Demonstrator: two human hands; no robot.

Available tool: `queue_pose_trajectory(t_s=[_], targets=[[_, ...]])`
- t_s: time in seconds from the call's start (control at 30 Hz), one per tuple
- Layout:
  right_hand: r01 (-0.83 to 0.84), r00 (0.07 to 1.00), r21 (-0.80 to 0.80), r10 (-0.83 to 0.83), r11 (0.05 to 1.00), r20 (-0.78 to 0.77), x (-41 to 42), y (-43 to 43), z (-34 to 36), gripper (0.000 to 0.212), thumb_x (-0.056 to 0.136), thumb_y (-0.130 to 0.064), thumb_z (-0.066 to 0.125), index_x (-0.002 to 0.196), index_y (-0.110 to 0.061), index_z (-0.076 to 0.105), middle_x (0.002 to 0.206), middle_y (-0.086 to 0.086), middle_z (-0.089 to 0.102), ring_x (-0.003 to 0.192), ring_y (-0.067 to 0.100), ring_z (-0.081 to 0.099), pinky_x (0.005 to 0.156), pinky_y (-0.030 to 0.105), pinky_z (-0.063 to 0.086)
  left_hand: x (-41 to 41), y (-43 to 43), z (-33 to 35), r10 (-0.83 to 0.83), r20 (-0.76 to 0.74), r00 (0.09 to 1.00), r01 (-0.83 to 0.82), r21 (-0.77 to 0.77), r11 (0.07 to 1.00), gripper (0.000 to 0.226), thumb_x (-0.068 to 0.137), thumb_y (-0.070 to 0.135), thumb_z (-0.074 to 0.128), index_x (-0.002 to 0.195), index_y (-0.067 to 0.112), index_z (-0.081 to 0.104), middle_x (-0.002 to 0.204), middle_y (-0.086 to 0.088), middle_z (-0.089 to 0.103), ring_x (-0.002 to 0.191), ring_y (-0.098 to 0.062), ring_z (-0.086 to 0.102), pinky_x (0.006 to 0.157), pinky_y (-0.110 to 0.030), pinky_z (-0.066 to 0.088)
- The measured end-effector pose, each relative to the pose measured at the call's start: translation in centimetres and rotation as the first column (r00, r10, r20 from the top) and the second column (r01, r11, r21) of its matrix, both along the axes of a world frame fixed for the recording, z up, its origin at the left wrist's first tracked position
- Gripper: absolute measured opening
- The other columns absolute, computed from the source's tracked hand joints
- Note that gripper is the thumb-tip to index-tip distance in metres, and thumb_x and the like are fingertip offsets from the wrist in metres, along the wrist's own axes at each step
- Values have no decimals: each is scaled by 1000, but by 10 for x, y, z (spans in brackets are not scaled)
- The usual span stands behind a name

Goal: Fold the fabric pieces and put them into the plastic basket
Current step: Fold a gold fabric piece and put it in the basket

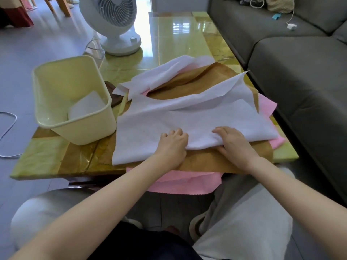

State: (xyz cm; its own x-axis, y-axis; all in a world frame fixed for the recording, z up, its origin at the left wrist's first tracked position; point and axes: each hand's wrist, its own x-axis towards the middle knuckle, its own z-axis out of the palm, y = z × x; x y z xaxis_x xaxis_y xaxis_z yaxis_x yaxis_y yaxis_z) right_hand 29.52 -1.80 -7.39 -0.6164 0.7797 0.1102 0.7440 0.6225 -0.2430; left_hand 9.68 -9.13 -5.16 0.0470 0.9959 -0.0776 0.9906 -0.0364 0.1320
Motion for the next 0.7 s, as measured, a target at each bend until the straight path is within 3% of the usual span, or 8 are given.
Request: queue_pose_trajectory(t_s=[0.07,0.2,0.4,0.53,0.6,0.7], targets=[[57,998,45,-58,997,19,2,7,8,23,88,1,51,105,-7,63,103,11,63,95,32,60,85,38,47,1,1,5,23,28,999,-24,33,999,17,88,10,44,104,11,51,113,-8,50,104,-28,49,87,-36,35],[128,989,101,-135,987,67,0,5,23,24,90,-2,46,100,-15,64,92,4,65,79,25,62,71,37,53,10,-6,15,12,123,992,-8,-29,1000,2,86,13,44,85,12,42,98,-7,48,85,-24,44,81,-35,35],[129,977,129,-148,983,152,14,-19,30,17,84,-15,49,92,-15,64,85,1,66,72,25,60,57,25,36,22,-23,19,-35,113,993,47,-99,994,11,87,18,43,78,12,42,84,-4,42,72,-23,40,75,-36,34],[90,956,62,-103,994,276,25,-30,31,13,82,-16,48,84,-15,61,80,1,64,63,19,50,48,21,28,29,-29,13,-89,102,991,98,-88,991,13,87,24,44,81,12,46,85,-4,47,73,-23,44,72,-34,34],[72,947,27,-77,997,311,26,-31,30,7,83,-16,47,83,-16,54,82,0,62,64,18,49,52,24,32,27,-30,9,-85,96,992,92,-63,994,19,88,31,44,89,13,51,89,-2,49,77,-21,46,73,-32,34],[20,942,12,-23,1000,336,27,-28,28,13,86,-20,48,97,-18,54,95,-3,62,71,18,53,57,23,33,15,-29,4,-83,84,993,88,-47,995,26,88,36,47,103,16,55,99,0,53,88,-20,50,80,-33,37]])
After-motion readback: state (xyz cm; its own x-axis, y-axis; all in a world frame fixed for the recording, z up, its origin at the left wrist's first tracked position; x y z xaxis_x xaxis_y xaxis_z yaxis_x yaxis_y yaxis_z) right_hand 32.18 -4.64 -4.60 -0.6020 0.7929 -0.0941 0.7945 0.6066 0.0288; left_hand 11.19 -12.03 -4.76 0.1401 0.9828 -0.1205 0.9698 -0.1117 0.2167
